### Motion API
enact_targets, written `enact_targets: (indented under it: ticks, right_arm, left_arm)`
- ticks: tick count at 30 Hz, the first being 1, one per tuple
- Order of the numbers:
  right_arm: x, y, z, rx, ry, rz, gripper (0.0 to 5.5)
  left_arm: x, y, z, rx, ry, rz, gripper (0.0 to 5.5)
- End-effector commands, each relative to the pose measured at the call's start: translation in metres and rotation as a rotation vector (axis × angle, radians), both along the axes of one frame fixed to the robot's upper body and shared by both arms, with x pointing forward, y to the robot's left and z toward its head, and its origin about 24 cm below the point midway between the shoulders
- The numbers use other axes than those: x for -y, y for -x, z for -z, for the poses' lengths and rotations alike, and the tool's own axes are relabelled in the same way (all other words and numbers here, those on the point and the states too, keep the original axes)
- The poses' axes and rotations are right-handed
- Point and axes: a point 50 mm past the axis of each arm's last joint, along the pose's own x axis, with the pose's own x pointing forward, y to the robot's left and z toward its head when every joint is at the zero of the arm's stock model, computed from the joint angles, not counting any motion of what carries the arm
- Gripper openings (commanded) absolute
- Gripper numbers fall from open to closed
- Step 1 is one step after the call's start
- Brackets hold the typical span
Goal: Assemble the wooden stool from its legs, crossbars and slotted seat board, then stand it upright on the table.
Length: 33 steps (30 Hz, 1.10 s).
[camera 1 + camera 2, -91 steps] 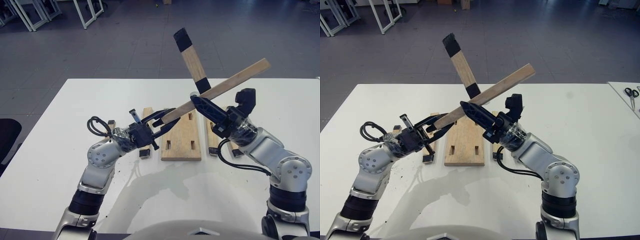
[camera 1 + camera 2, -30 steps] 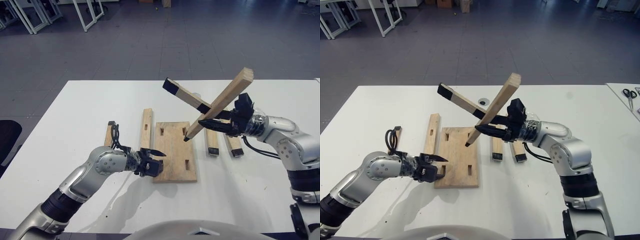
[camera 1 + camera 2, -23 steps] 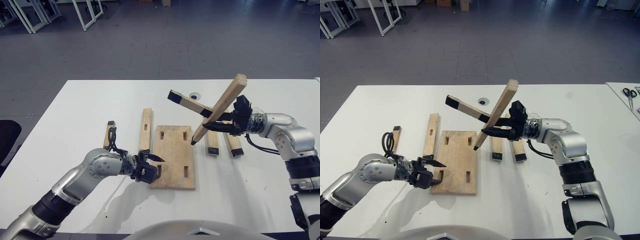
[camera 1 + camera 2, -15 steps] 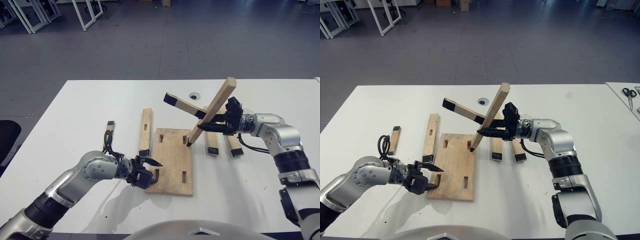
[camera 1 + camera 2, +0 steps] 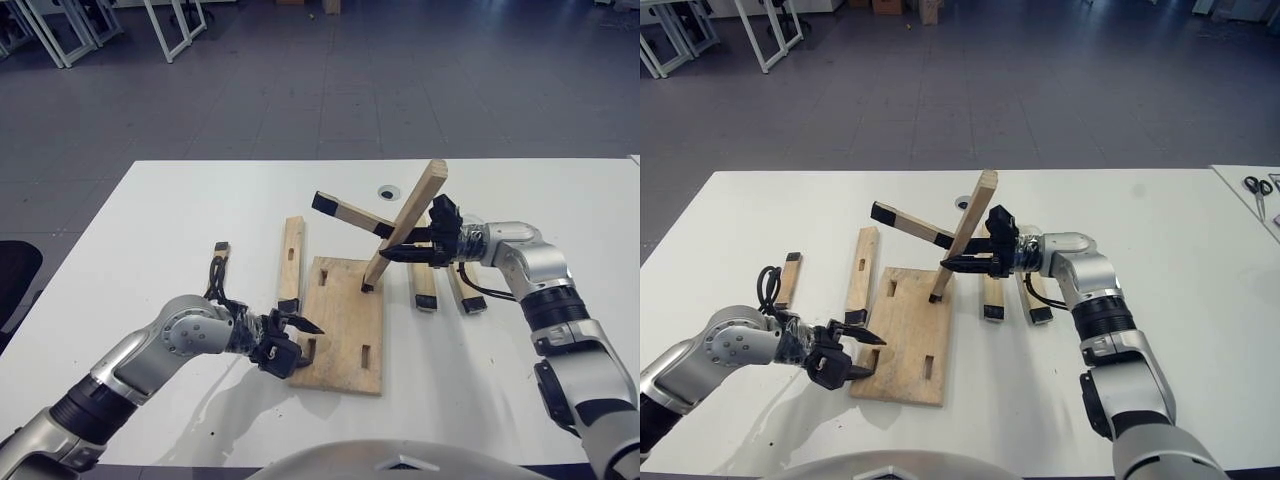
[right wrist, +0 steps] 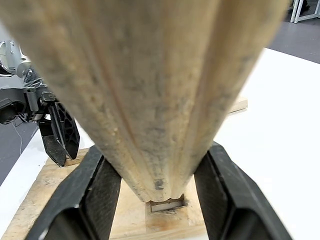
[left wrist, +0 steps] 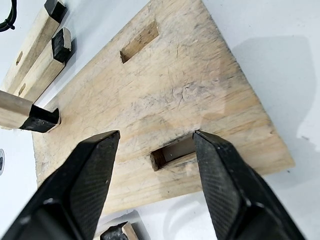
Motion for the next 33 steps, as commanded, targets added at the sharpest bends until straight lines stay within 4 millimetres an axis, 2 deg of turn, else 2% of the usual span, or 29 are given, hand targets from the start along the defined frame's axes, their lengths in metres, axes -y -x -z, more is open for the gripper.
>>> enact_targets:
  ticks: [1, 4, 11, 14, 18, 22, 25, 29, 31, 33]
  right_arm:
    - [0.007, -0.002, 0.012, -0.026, 0.119, -0.005, 2.02]
    - [0.014, -0.001, 0.006, -0.037, 0.106, -0.017, 2.02]
    - [0.009, 0.005, -0.001, -0.041, 0.107, -0.072, 2.02]
    - [0.01, -0.004, 0.011, -0.024, 0.231, 0.015, 2.02]
    - [0.014, -0.008, 0.031, -0.044, 0.457, -0.003, 2.02]
    - [0.009, -0.008, 0.041, -0.094, 0.529, -0.029, 2.02]
    - [0.014, -0.004, 0.052, -0.199, 0.529, -0.031, 2.02]
    - [0.013, -0.017, 0.052, -0.111, 0.639, 0.067, 2.02]
    - [0.018, -0.017, 0.061, -0.085, 0.732, 0.088, 2.02]
    - [0.026, -0.013, 0.071, -0.134, 0.763, 0.104, 2.02]
  left_arm:
    - [-0.027, 0.014, 0.032, -0.171, -0.223, -0.031, 2.75]
    - [-0.028, 0.014, 0.033, -0.175, -0.227, -0.039, 2.75]
    - [-0.025, 0.014, 0.035, -0.179, -0.217, -0.057, 2.75]
    - [-0.023, 0.012, 0.033, -0.176, -0.211, -0.056, 2.75]
    - [-0.023, 0.012, 0.033, -0.179, -0.211, -0.06, 2.75]
    - [-0.022, 0.012, 0.032, -0.183, -0.202, -0.073, 2.75]
    - [-0.02, 0.011, 0.032, -0.184, -0.193, -0.088, 2.75]
    - [-0.018, 0.011, 0.032, -0.185, -0.177, -0.114, 2.75]
    - [-0.018, 0.01, 0.034, -0.187, -0.178, -0.119, 2.75]
    - [-0.017, 0.009, 0.035, -0.187, -0.181, -0.118, 2.75]
